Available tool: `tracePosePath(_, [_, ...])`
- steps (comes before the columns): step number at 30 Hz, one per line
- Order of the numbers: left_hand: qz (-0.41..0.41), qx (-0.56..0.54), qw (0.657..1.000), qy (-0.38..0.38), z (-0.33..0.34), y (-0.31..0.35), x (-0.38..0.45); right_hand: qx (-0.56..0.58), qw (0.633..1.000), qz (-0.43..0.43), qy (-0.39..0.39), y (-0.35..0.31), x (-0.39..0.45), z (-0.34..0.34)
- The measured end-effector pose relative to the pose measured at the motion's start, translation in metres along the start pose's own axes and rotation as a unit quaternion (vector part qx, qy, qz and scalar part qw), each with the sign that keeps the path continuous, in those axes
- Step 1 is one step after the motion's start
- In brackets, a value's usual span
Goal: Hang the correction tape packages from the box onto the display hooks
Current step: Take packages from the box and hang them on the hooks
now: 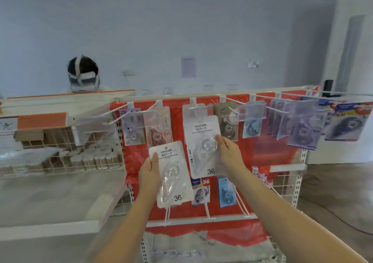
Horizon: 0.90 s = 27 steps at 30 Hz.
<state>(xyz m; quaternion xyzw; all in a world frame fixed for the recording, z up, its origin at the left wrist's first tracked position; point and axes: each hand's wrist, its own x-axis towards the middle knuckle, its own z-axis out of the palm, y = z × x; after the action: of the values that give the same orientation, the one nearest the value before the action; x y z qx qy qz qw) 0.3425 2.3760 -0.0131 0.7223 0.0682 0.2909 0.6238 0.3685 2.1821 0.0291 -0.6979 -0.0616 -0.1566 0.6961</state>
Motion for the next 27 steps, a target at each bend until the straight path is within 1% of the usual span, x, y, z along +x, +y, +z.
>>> tracePosePath(5, [-0.017, 0.017, 1.000, 0.008, -0.006, -0.009, 0.012, 0.007, 1.000, -0.029, 0.004, 0.000, 0.016, 0.011])
tracePosePath(9, [-0.011, 0.041, 0.999, 0.010, -0.010, -0.010, 0.021, -0.023, 0.998, -0.052, 0.014, 0.003, 0.023, 0.016])
tracePosePath(12, [-0.009, 0.039, 0.999, 0.007, -0.011, -0.009, 0.025, -0.029, 0.998, -0.049, 0.036, 0.012, 0.027, 0.014])
tracePosePath(15, [-0.002, 0.032, 0.999, -0.003, -0.010, -0.009, 0.026, -0.046, 0.997, -0.043, 0.040, 0.017, 0.030, 0.012])
tracePosePath(19, [0.000, 0.032, 0.999, -0.005, -0.008, -0.012, 0.026, -0.119, 0.991, -0.043, 0.049, 0.015, 0.048, 0.015])
tracePosePath(21, [0.000, 0.031, 1.000, -0.005, -0.009, -0.015, 0.031, -0.137, 0.989, -0.040, 0.048, 0.016, 0.061, 0.019])
tracePosePath(24, [0.004, 0.028, 0.999, -0.016, -0.008, -0.020, 0.035, -0.156, 0.986, -0.029, 0.053, 0.013, 0.079, 0.027])
tracePosePath(27, [-0.006, 0.013, 1.000, -0.024, -0.007, -0.021, 0.033, -0.213, 0.975, -0.006, 0.062, 0.009, 0.101, 0.035])
